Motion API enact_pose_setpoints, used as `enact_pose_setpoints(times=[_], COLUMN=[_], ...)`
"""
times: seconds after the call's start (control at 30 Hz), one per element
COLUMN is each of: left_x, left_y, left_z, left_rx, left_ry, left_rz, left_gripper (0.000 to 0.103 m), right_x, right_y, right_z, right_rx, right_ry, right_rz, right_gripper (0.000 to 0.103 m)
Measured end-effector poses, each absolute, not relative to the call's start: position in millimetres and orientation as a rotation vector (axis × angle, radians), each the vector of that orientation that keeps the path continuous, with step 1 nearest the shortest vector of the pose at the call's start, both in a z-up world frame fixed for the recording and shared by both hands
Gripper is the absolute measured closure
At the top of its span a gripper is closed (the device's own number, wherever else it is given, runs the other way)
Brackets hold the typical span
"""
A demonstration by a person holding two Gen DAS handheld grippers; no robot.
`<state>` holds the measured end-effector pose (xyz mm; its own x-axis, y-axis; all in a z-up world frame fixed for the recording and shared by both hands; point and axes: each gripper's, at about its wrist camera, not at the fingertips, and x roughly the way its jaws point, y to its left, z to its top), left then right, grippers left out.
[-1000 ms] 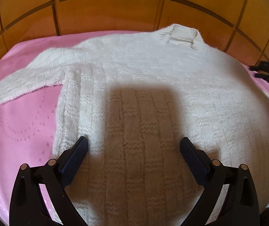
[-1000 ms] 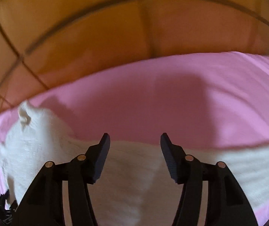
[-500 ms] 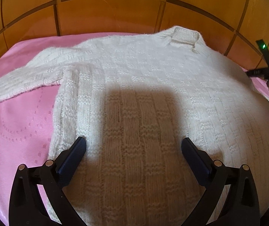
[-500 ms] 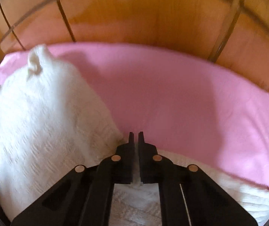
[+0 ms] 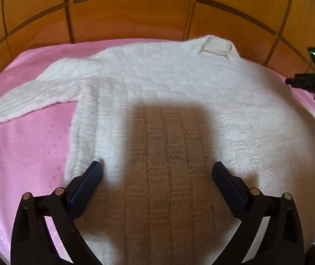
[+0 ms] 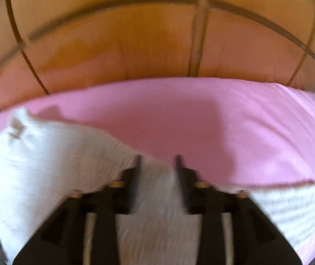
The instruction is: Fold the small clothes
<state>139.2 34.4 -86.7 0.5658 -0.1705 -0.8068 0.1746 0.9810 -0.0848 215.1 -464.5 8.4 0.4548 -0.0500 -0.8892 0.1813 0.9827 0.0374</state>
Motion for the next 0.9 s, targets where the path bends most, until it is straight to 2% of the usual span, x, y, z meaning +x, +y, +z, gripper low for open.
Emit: enact_pose_setpoints(times=[0.17, 0.27, 0.47, 0.6, 0.63, 0.7, 0.73, 0.77, 0.8, 0.83, 0.87, 0.9], left_x=[120.3, 107.4, 73.1, 47.3, 41.4, 31.4, 25.9, 21.6, 18.1, 17.6, 16.2, 14.6], left_y=[66.1, 88.4, 121.6, 131.9, 133.4, 134.1, 131.1, 129.4, 127.9, 126.8, 129.1, 132.9], left_z=[-65.0, -54.7, -53.9, -63.4, -66.3, -69.5, -69.5, -69.7, -70.5, -69.5, -65.6, -58.4], left_rx=[-0.089, -0.118, -0.180, -0.243, -0.270, -0.300, -0.302, -0.304, -0.312, -0.315, -0.341, -0.387], left_ry=[0.970, 0.956, 0.997, 1.057, 1.070, 1.086, 1.086, 1.093, 1.108, 1.111, 1.102, 1.082], left_rz=[-0.157, -0.115, -0.121, -0.198, -0.223, -0.259, -0.278, -0.296, -0.317, -0.322, -0.338, -0.372], left_gripper=[0.004, 0.004, 0.005, 0.025, 0.034, 0.037, 0.053, 0.062, 0.083, 0.094, 0.095, 0.095], right_x=[143.1, 90.3, 15.6, -15.2, -21.8, -29.3, -36.6, -37.2, -36.4, -37.5, -33.9, -43.4], right_y=[-476.6, -470.0, -422.6, -397.1, -391.8, -381.5, -374.1, -371.5, -368.2, -366.1, -364.6, -370.4], right_z=[34.2, 26.5, 9.7, 11.7, 11.4, 8.6, 7.9, 8.1, 8.4, 10.8, 15.1, 26.8], right_rx=[0.339, 0.509, 0.639, 0.714, 0.717, 0.705, 0.691, 0.679, 0.663, 0.626, 0.590, 0.586], right_ry=[1.085, 1.116, 1.184, 1.189, 1.200, 1.222, 1.234, 1.243, 1.252, 1.262, 1.261, 1.230], right_rz=[-0.037, 0.071, 0.220, 0.288, 0.309, 0.334, 0.343, 0.347, 0.349, 0.335, 0.315, 0.315], right_gripper=[0.055, 0.049, 0.049, 0.049, 0.049, 0.051, 0.053, 0.059, 0.074, 0.089, 0.097, 0.098])
